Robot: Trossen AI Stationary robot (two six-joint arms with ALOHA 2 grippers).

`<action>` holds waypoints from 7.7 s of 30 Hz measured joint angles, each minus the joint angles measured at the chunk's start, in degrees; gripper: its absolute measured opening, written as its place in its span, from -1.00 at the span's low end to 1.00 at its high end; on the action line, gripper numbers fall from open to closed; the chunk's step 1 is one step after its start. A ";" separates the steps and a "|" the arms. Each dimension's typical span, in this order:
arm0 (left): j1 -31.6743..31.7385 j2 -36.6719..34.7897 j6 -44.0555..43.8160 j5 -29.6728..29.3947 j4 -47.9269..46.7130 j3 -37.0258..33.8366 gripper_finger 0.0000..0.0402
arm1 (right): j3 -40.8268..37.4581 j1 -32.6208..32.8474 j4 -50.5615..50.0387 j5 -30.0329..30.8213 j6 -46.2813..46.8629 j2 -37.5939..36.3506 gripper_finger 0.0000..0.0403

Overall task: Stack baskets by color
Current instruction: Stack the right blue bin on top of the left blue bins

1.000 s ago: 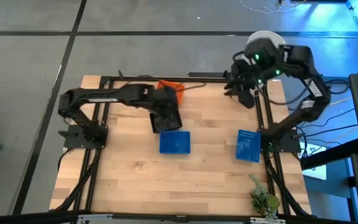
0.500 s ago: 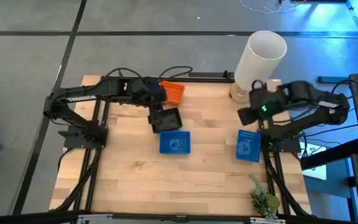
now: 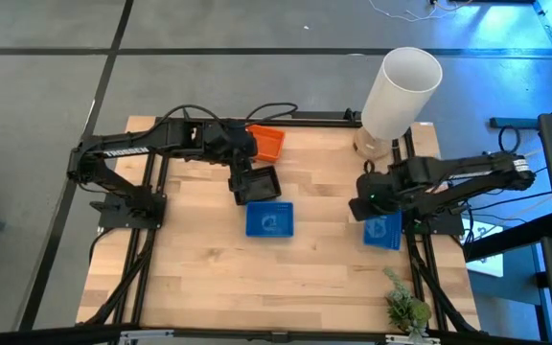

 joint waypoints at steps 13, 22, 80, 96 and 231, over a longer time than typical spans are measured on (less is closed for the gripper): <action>0.00 0.02 -1.53 0.02 0.17 0.00 -0.66 | -12.58 -0.86 8.38 0.09 7.86 0.00 -0.40; 0.00 0.02 -1.50 0.97 0.29 0.00 -0.65 | -16.62 -1.93 13.69 0.11 7.54 0.00 -0.40; -0.83 -16.37 -7.58 -7.06 -9.95 0.01 -0.67 | 38.71 -6.61 32.55 -5.26 -67.88 41.88 -1.00; -0.83 -21.53 -7.51 -8.59 -10.45 0.02 -0.65 | 42.01 -4.08 28.33 -6.06 -74.29 52.57 -1.00; -0.81 -21.46 0.35 -8.55 -14.73 0.00 -0.68 | 59.93 10.44 6.27 5.50 -40.36 63.01 -1.00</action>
